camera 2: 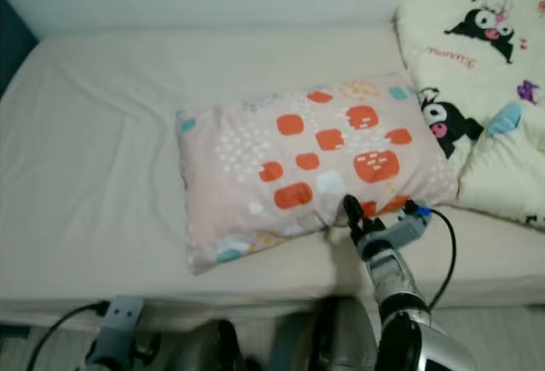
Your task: Clean up the room
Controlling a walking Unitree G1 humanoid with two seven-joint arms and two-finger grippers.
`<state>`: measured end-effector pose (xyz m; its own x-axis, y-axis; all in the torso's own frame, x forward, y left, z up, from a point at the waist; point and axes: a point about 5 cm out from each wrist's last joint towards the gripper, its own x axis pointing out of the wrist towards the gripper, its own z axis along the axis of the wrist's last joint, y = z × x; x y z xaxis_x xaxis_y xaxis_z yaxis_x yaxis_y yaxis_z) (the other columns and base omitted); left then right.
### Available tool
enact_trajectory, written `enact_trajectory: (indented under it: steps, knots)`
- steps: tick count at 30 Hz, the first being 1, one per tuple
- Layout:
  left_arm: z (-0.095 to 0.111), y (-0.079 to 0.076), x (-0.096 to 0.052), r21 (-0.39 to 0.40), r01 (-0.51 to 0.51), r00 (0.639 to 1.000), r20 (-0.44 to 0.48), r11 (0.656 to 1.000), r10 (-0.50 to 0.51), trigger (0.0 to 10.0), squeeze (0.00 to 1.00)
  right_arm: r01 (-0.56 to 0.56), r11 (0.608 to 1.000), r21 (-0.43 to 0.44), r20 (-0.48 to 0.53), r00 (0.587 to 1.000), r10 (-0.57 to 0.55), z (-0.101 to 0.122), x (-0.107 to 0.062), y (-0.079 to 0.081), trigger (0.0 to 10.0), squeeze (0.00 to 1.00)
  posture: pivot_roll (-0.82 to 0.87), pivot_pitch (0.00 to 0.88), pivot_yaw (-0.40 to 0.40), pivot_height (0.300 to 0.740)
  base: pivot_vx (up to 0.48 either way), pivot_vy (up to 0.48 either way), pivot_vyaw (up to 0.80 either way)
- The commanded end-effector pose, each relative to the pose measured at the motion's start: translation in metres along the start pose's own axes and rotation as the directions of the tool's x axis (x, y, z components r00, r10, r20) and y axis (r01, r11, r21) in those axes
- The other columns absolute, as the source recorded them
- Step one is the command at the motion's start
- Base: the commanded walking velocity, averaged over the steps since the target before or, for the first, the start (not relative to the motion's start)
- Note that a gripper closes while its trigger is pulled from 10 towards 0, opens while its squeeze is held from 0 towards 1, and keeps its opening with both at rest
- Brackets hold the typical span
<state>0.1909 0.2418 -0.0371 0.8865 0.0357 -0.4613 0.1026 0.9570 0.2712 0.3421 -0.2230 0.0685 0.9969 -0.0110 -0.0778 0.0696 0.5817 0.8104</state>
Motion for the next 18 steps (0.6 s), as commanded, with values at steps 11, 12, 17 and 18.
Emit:
enact_trajectory:
  steps: [11,12,17,18]
  knots:
    - [0.004,0.026,-0.048,0.180,0.026,0.996,0.079,0.983,-0.041,10.0,0.00,-0.060,0.986,0.157,0.214,0.976,0.025,0.045,-0.010,-0.016,10.0,0.00,0.25,0.591,0.139,0.631,0.000,0.000,0.00]
    - [0.005,0.028,-0.061,0.193,0.029,0.995,0.087,0.981,-0.047,10.0,0.00,-0.207,0.963,0.171,0.249,0.955,0.161,0.056,-0.009,-0.008,10.0,0.00,0.28,0.620,0.140,0.631,0.000,0.000,0.00]
    - [0.006,0.028,-0.075,0.195,0.025,0.997,0.072,0.980,-0.040,10.0,0.00,-0.379,0.913,0.148,0.252,0.908,0.336,0.066,-0.005,0.010,10.0,0.00,0.29,0.646,0.142,0.631,0.000,0.000,0.00]
    - [0.006,0.027,-0.077,0.198,0.029,0.997,0.067,0.980,-0.043,10.0,0.00,-0.406,0.902,0.146,0.250,0.897,0.364,0.067,-0.004,0.014,10.0,0.00,0.29,0.646,0.142,0.631,0.000,0.000,0.00]
